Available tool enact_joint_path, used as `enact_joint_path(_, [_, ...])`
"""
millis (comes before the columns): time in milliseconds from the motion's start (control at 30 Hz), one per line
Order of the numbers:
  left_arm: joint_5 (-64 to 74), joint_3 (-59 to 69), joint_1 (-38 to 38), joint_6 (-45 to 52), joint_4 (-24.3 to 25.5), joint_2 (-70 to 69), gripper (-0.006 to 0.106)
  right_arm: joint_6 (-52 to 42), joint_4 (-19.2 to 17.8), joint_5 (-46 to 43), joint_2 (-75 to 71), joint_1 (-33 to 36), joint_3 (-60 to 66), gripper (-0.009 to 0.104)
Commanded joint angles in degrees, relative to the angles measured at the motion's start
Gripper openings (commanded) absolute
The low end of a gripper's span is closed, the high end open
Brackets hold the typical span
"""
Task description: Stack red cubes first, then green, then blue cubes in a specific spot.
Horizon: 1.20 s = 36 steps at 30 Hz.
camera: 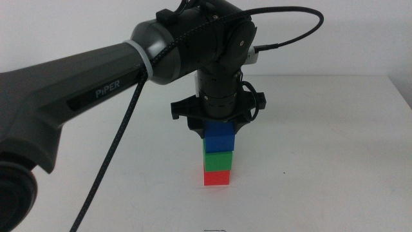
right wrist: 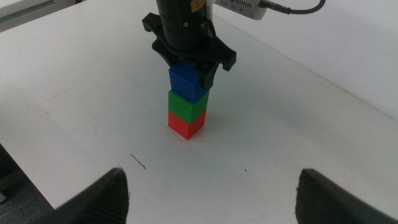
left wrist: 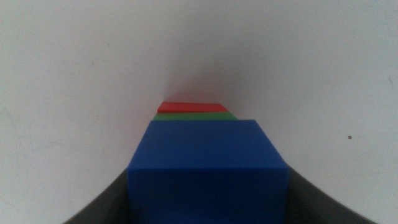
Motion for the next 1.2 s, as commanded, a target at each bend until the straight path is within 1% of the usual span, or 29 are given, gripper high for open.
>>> enact_joint_path(0, [4.73,-1.31,-0.18,0.14,0.6,-2.95,0.038,-0.49,-0.09,-3.8,0.59,0.02,-0.99,0.094])
enact_joint_path(33, [4.73,-1.31,-0.18,0.38,0.6,-2.95,0.041,-0.49,-0.09,-3.8,0.59,0.02,-0.99,0.094])
enact_joint_path(67, [4.68,-1.31,-0.18,0.65,0.66,-2.95,0.048,-0.49,-0.09,-3.8,0.59,0.02,-0.99,0.094])
enact_joint_path(133, [4.68,-1.31,-0.18,0.65,0.66,-2.95,0.053,-0.49,-0.09,-3.8,0.59,0.02,-0.99,0.094])
enact_joint_path(167, [4.68,-1.31,-0.18,1.33,0.97,-2.95,0.06,-0.49,-0.09,-3.8,0.59,0.02,-0.99,0.094])
enact_joint_path(333, [4.68,-1.31,-0.18,2.42,1.1,-2.95,0.068,-0.49,-0.09,-3.8,0.59,0.02,-0.99,0.094])
enact_joint_path(600, [4.68,-1.31,-0.18,3.13,1.1,-2.95,0.077,-0.49,-0.09,-3.8,0.59,0.02,-0.99,0.094])
enact_joint_path(867, [4.68,-1.7,-0.18,9.08,0.58,-6.11,0.09,-0.49,-0.09,-3.8,0.59,0.02,-0.99,0.094])
enact_joint_path(1033, [4.68,-1.7,-0.18,14.18,0.64,-11.67,0.091,-0.49,-0.09,-3.8,0.59,0.02,-0.99,0.094])
enact_joint_path(1167, [4.68,-1.7,-0.18,14.31,0.69,-16.8,0.091,-0.49,-0.09,-3.8,0.59,0.02,-0.99,0.094])
